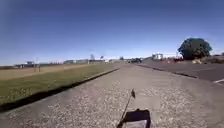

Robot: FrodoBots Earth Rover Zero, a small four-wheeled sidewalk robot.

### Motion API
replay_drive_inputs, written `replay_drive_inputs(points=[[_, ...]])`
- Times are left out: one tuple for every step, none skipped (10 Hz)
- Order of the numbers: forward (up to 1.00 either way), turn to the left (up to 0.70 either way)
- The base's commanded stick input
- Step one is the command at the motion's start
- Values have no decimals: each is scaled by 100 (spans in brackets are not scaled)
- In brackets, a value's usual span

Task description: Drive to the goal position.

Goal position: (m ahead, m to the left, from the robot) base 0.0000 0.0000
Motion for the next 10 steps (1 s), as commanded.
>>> replay_drive_inputs(points=[[100,0],[100,0],[100,0],[100,0],[100,0],[100,0],[100,0],[100,0],[100,0],[100,0]])
